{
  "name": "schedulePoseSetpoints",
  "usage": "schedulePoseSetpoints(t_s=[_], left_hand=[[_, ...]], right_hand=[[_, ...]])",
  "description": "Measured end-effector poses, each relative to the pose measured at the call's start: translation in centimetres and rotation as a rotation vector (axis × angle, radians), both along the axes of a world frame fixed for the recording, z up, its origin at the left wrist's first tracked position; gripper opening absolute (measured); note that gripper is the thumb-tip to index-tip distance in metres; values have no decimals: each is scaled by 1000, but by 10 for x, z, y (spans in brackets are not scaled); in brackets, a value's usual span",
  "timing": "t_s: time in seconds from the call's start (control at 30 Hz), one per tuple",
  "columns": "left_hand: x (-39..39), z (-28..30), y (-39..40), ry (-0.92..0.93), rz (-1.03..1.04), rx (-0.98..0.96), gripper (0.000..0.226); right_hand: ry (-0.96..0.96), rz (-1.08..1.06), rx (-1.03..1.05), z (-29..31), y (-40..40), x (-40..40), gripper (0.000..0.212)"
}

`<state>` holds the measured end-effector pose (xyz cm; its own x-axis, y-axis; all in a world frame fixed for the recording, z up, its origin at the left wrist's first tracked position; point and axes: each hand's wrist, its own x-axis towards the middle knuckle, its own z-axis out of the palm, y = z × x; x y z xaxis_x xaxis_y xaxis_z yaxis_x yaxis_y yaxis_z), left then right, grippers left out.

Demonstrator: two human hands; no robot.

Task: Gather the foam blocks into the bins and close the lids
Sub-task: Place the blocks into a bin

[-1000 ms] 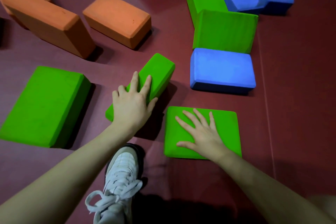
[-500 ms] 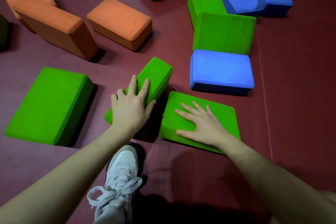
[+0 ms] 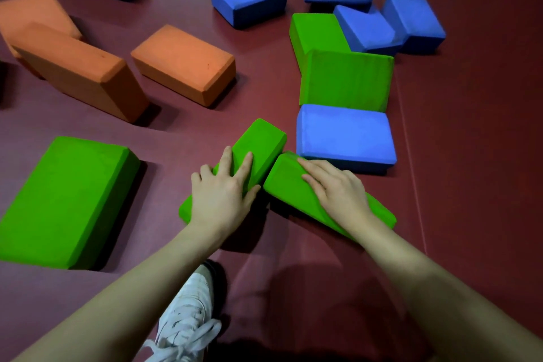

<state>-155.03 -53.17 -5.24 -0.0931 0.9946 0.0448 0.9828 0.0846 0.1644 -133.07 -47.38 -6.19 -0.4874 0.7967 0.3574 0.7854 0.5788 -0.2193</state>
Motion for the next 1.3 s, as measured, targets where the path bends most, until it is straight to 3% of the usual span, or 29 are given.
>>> schedulePoseSetpoints(t_s=[0.07,0.33,0.4,0.53,0.67,0.9,1.3], left_hand=[[3,0,1,16,-24,24,62],[1,9,7,13,12,-45,60],[-1,15,10,27,42,-124,62],[-9,37,33,67,26,-149,62],[-24,70,58,98,1,-147,62],[-50,195,82,44,98,-172,63],[-96,509,71,-126,340,-178,62]], right_hand=[[-46,31,21,-2,-1,3,43],[-402,263,-90,-1,-2,6,103],[-365,278,-77,-1,0,4,99],[-199,174,-36,14,12,-4,69],[-93,9,-71,49,24,-22,67],[-24,-151,-304,185,44,-67,72],[-71,-159,-446,518,68,-142,73]])
